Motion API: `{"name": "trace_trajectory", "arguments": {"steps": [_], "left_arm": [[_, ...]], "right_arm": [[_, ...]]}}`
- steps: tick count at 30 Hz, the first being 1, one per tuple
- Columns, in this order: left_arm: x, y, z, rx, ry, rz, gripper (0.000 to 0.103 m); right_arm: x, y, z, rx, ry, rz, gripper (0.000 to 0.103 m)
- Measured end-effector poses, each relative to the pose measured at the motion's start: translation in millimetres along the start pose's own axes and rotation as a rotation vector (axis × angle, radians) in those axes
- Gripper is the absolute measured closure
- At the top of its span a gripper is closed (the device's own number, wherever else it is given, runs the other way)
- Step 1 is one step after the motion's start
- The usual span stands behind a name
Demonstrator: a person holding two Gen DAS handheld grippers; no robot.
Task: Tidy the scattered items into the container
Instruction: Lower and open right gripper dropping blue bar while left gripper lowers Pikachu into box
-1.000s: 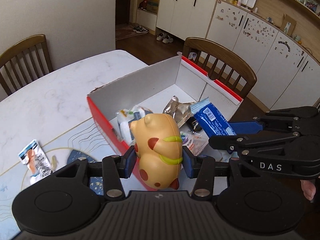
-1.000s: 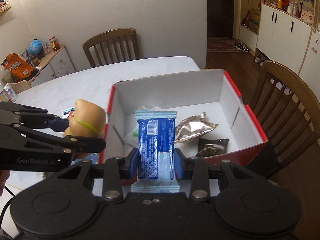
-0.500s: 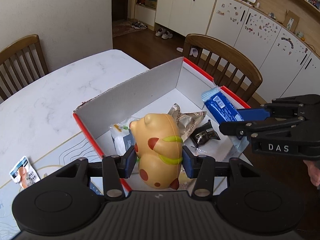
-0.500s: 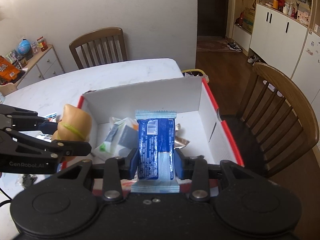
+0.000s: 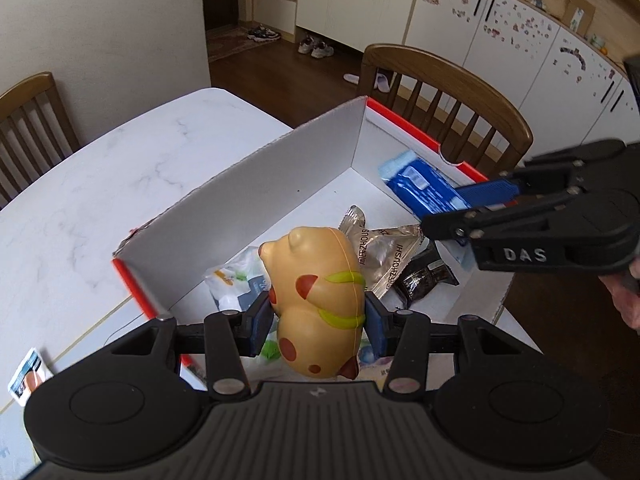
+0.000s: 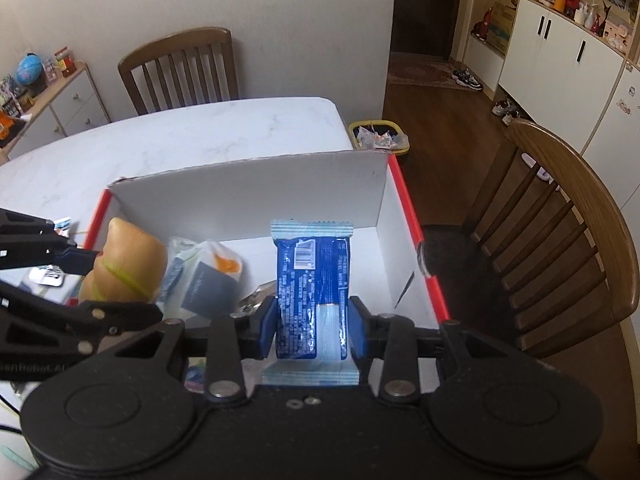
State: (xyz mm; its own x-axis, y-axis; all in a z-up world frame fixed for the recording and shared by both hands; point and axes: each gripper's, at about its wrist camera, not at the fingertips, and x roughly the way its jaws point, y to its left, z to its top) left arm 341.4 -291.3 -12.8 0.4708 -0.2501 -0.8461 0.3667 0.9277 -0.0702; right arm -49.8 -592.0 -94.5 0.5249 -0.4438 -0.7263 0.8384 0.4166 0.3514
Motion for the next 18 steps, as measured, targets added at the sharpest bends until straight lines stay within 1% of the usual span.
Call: {"name": "trace_trajectory", "arguments": {"steps": [5,10,14,18], "left_arm": [[15,-5,5,0.034,0.016,-0.003,0.056],[34,-7,5,0.033,0.054,-0.001,0.056],[43,-8,5,0.044,0.065,-0.006,0.056],[52,-10,6,0.064,0.083,0.004,0.056]], "right_arm": [[18,-1,10,-0.017,0.029,-0.002,0.067],[38,2,19,-0.051,0.067,-0.015,0.067],[52,3,23,-0.063,0.09,-0.021,0.067],[66,1,25,-0.063,0.117,-0.022,0.066]]}}
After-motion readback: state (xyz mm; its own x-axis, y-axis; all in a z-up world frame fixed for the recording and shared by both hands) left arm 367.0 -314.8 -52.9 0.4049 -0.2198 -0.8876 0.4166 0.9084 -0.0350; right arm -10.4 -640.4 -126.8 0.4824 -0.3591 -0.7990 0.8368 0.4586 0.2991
